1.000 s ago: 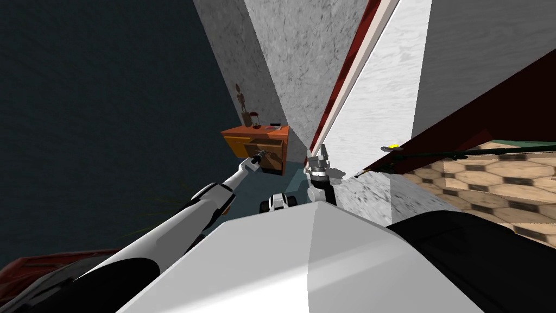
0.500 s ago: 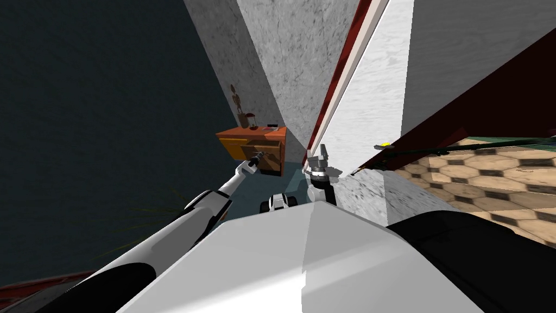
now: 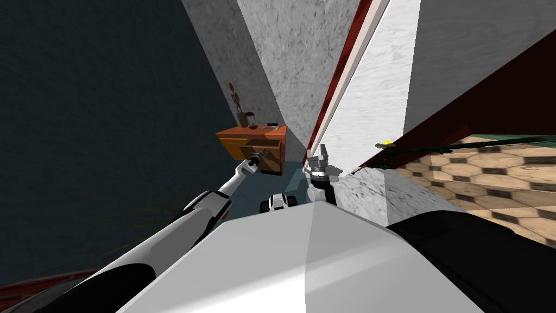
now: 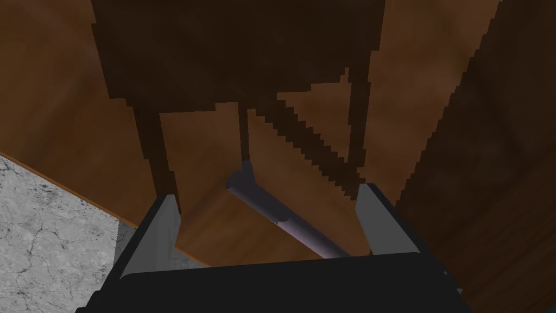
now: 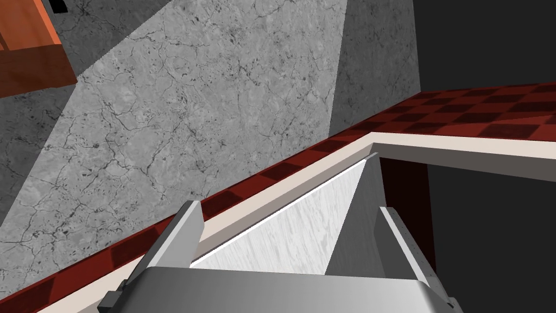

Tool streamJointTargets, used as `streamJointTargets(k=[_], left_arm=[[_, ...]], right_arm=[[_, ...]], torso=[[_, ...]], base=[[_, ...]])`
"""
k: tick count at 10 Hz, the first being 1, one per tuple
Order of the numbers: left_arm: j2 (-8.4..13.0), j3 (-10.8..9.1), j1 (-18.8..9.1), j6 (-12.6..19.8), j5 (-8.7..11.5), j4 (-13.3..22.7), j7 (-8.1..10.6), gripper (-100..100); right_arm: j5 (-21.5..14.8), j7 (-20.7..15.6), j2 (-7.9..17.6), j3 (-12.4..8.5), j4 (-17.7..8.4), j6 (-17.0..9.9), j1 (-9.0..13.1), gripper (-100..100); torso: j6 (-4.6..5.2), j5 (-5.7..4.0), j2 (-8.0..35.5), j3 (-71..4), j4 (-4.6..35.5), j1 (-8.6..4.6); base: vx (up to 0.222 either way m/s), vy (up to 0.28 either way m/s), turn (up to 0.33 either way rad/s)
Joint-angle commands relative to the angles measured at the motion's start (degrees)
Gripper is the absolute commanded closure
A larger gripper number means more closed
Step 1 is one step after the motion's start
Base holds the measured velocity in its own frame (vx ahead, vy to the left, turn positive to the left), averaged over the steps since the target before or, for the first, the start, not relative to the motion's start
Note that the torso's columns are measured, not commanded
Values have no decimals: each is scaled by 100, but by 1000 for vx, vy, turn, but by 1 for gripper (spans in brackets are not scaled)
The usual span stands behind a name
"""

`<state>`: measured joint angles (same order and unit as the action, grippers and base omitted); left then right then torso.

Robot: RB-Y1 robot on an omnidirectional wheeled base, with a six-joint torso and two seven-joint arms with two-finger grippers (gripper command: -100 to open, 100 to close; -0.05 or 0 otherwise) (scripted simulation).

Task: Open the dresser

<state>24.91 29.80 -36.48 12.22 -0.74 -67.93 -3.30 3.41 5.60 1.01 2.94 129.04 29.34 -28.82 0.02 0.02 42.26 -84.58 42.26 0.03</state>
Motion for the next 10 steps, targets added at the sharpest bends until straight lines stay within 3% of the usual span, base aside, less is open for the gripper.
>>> streamJointTargets(k=[1,3,4,5,10], left_arm=[[133,99,-190,285,161,-167,85,-100],[230,176,-359,538,286,-315,154,-100],[184,177,-286,453,255,-244,137,-100],[183,186,-292,479,263,-247,145,0],[176,202,-262,491,268,-229,148,0]], right_arm=[[0,0,0,0,0,0,0,0],[0,0,0,0,0,0,0,0],[0,0,0,0,0,0,0,0],[0,0,0,0,0,0,0,0],[0,0,0,0,0,0,0,0]], torso=[[-3,1,8,5,7,6],[-8,-4,14,9,18,0],[-14,-7,29,18,34,1],[-12,-6,28,19,26,-4],[-2,-3,8,5,9,-4]], base=[[-16,31,1],[-26,32,-11],[-9,13,-11],[0,0,0],[0,0,0]])
